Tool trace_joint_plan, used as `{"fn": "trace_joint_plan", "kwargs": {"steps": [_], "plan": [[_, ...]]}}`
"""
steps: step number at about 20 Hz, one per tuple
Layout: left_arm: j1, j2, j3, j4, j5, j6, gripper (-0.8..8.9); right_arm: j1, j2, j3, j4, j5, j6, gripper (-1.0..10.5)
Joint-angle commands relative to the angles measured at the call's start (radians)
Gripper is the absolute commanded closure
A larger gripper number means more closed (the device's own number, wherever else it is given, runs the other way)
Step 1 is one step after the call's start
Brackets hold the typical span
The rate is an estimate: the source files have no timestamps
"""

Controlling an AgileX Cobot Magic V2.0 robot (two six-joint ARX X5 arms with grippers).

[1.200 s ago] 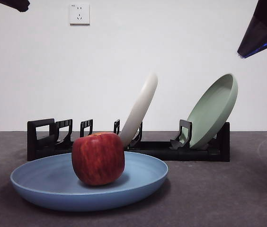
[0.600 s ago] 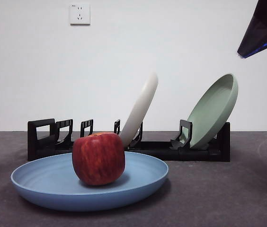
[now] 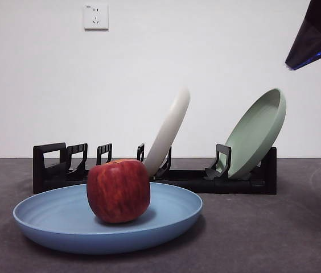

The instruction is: Take the blue plate from the plate rack,put the plate on the table,take the apple from the table,put the apple in the plate

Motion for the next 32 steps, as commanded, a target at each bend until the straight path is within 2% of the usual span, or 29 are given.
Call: {"fn": "trace_joint_plan", "kwargs": {"steps": [1, 5, 17, 19, 21, 23, 25, 27, 28, 29, 31, 32], "plan": [[0.008, -0.003, -0.018, -0.056, 0.001, 0.004, 8.14, 0.001, -0.001, -0.004, 0.003, 0.002, 0.01, 9.5], [0.008, -0.003, -0.018, -0.1, 0.022, -0.045, 8.14, 0.001, -0.001, -0.004, 0.003, 0.002, 0.01, 9.5], [0.008, -0.003, -0.018, -0.1, 0.021, -0.045, 8.14, 0.001, -0.001, -0.004, 0.002, 0.002, 0.01, 9.5], [0.008, -0.003, -0.018, -0.1, 0.021, -0.045, 8.14, -0.001, -0.014, -0.004, -0.002, 0.011, -0.057, 9.5], [0.008, -0.003, -0.018, -0.1, 0.021, -0.044, 8.14, -0.026, -0.061, -0.004, 0.001, 0.089, -0.145, 9.5], [0.008, -0.003, -0.018, -0.1, 0.021, -0.044, 8.14, -0.105, -0.109, -0.005, 0.039, 0.153, -0.198, 9.5], [0.008, -0.003, -0.018, -0.1, 0.021, -0.045, 8.14, -0.235, -0.169, -0.019, 0.105, 0.153, -0.268, 9.5], [0.008, -0.003, -0.018, -0.1, 0.021, -0.045, 8.14, -0.379, -0.24, -0.072, 0.256, 0.147, -0.298, 9.5], [0.008, -0.003, -0.018, -0.1, 0.021, -0.045, 8.14, -0.451, -0.281, -0.108, 0.341, 0.101, -0.296, 9.5], [0.008, -0.003, -0.018, -0.1, 0.021, -0.045, 8.14, -0.519, -0.322, -0.152, 0.43, 0.021, -0.297, 9.5], [0.008, -0.003, -0.018, -0.1, 0.021, -0.045, 8.14, -0.626, -0.402, -0.252, 0.582, -0.125, -0.297, 9.5], [0.008, -0.003, -0.018, -0.1, 0.021, -0.044, 8.14, -0.666, -0.439, -0.302, 0.632, -0.172, -0.297, 9.5]]}}
